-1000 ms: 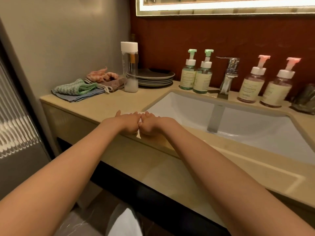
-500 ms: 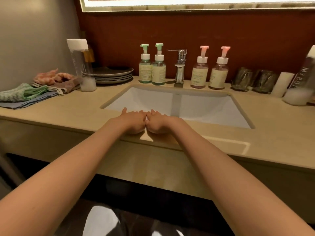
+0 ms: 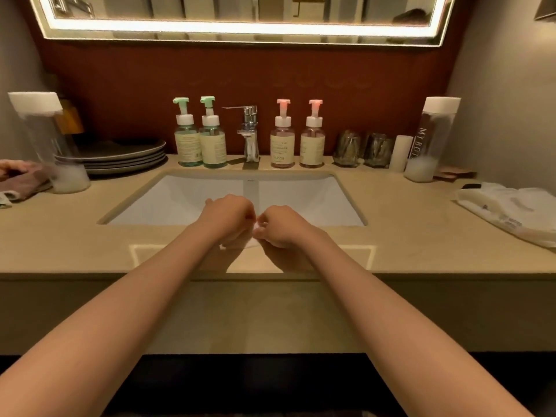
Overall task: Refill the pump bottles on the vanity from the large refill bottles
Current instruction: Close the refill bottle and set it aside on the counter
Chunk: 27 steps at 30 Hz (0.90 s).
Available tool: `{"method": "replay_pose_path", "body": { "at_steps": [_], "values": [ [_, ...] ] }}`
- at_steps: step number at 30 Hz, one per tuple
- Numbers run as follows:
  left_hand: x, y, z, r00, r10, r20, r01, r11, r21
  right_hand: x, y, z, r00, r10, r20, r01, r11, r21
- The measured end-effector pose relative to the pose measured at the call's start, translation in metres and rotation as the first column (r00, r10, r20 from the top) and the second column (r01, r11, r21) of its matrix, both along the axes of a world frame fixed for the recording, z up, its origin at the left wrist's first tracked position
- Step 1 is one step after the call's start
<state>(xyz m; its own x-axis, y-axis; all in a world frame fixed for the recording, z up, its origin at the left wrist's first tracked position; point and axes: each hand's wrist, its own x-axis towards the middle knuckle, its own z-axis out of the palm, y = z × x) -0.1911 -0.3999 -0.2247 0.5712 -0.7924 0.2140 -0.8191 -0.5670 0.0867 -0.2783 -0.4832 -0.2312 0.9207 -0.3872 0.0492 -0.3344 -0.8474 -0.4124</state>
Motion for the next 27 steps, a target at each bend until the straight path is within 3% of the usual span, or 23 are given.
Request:
{"method": "replay_pose_path", "body": {
  "at_steps": [3, 8, 18, 23, 27],
  "values": [
    [-0.003, -0.006, 0.005, 0.998, -0.043, 0.046, 0.046, 0.996, -0.070, -0.004, -0.002, 0.001, 0.989, -0.066, 0.135, 0.062, 0.998, 0.030],
    [-0.005, -0.018, 0.029, 0.991, -0.132, -0.016, 0.125, 0.966, -0.228, -0.015, -0.023, 0.019, 0.932, -0.200, 0.303, 0.166, 0.977, 0.135],
    [-0.068, -0.102, 0.042, 0.912, -0.383, -0.145, 0.297, 0.863, -0.409, -0.088, -0.069, 0.035, 0.731, -0.531, 0.428, 0.350, 0.831, 0.433],
    [-0.130, -0.145, 0.043, 0.818, -0.517, -0.251, 0.366, 0.805, -0.467, -0.156, -0.094, 0.038, 0.622, -0.669, 0.407, 0.462, 0.733, 0.498],
    [-0.195, -0.172, 0.035, 0.668, -0.663, -0.338, 0.457, 0.723, -0.518, -0.228, -0.110, 0.038, 0.535, -0.740, 0.408, 0.592, 0.673, 0.443]
  ]
}}
